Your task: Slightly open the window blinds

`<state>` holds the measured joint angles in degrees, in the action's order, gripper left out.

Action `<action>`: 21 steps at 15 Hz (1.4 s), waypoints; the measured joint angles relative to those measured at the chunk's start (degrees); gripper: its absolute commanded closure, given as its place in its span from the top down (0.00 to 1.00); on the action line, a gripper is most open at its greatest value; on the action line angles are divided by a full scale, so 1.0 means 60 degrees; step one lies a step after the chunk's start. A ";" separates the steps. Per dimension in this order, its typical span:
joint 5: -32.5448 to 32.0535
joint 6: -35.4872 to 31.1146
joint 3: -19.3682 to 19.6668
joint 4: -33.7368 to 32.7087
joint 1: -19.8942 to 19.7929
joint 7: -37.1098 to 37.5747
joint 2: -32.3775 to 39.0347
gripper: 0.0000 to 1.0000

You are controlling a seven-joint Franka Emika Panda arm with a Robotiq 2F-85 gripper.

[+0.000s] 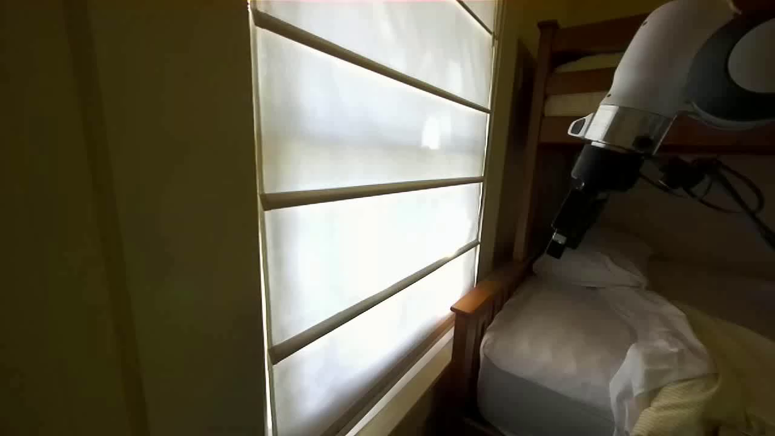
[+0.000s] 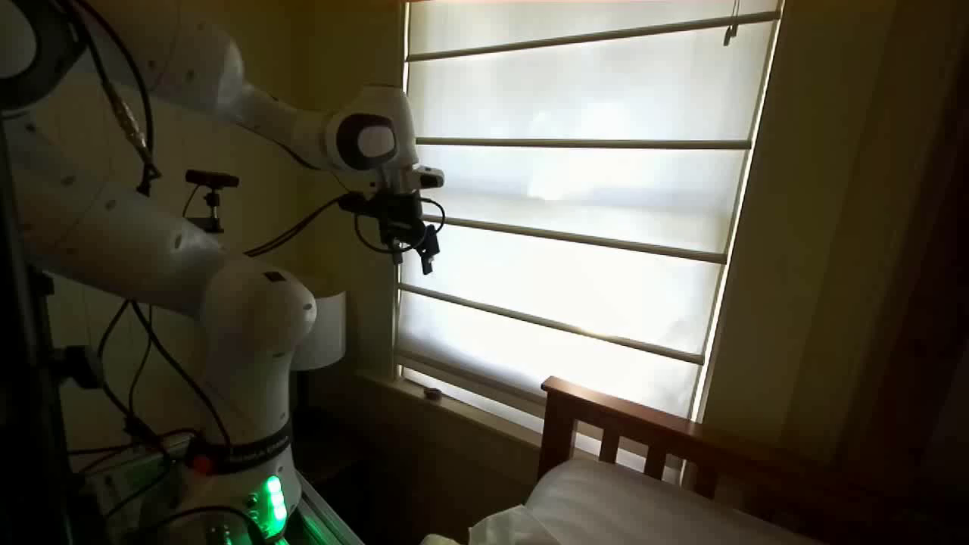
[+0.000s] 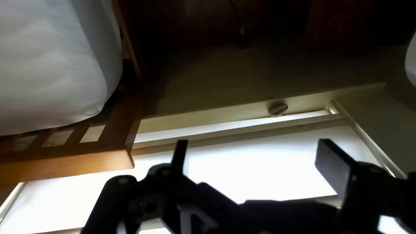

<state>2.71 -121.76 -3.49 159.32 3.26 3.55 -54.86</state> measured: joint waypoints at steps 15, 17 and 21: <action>-0.0170 -0.0369 0.0013 -0.0148 -0.0349 0.0247 0.0012 1.00; -0.0311 -0.0814 0.0127 -0.0312 -0.0865 0.0341 -0.0148 1.00; -0.0755 -0.1528 0.0612 -0.0921 -0.1946 0.0341 -0.0566 1.00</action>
<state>-1.81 -130.93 0.19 153.80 -8.42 5.60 -58.26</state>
